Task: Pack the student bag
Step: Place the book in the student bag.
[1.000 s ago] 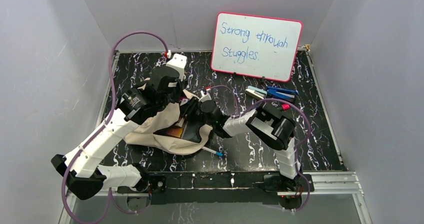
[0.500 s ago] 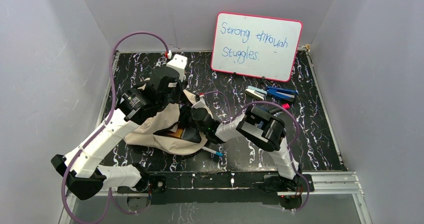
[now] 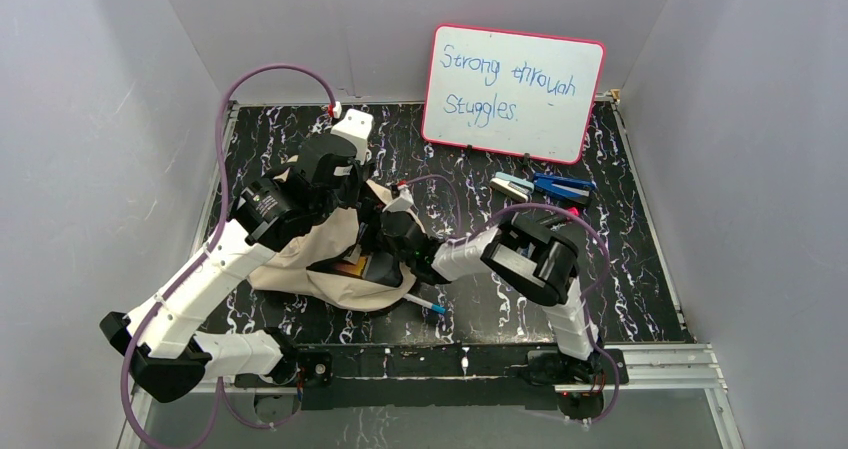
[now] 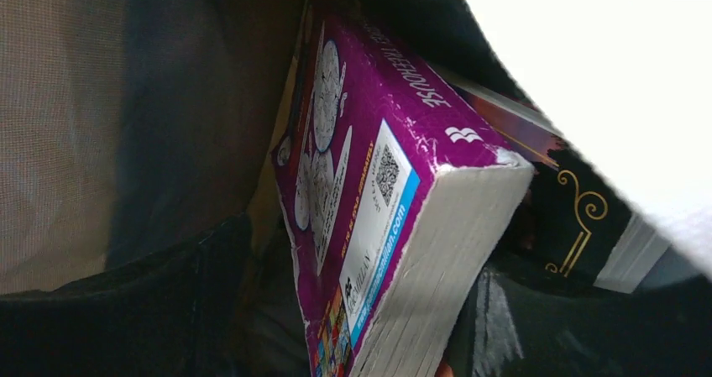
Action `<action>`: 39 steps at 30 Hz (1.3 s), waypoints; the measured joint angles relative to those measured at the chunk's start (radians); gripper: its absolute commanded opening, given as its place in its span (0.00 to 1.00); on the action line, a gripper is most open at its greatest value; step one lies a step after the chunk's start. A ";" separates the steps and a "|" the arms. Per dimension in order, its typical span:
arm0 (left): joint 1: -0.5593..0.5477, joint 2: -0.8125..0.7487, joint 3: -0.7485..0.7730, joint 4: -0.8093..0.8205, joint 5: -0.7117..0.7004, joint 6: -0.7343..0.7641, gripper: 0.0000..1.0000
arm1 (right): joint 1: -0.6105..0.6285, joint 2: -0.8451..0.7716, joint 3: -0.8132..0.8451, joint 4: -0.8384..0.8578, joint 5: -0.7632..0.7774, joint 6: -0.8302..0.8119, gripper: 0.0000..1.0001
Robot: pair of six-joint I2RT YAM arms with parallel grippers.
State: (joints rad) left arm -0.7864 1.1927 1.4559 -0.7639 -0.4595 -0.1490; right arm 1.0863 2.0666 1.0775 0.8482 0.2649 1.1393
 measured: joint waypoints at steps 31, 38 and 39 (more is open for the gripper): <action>0.000 0.000 -0.006 0.008 0.027 0.005 0.00 | 0.000 -0.494 -0.309 -0.208 0.194 -0.156 0.88; 0.000 -0.001 -0.089 0.064 0.109 -0.021 0.00 | 0.000 -0.684 -0.349 -0.345 0.265 -0.232 0.90; 0.000 -0.001 -0.101 0.069 0.122 -0.026 0.00 | 0.000 -0.712 -0.350 -0.375 0.277 -0.243 0.90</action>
State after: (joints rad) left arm -0.7864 1.1919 1.3552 -0.6949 -0.3370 -0.1753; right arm 1.0859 1.3548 0.7277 0.4736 0.5415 0.8959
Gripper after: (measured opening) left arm 0.029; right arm 0.889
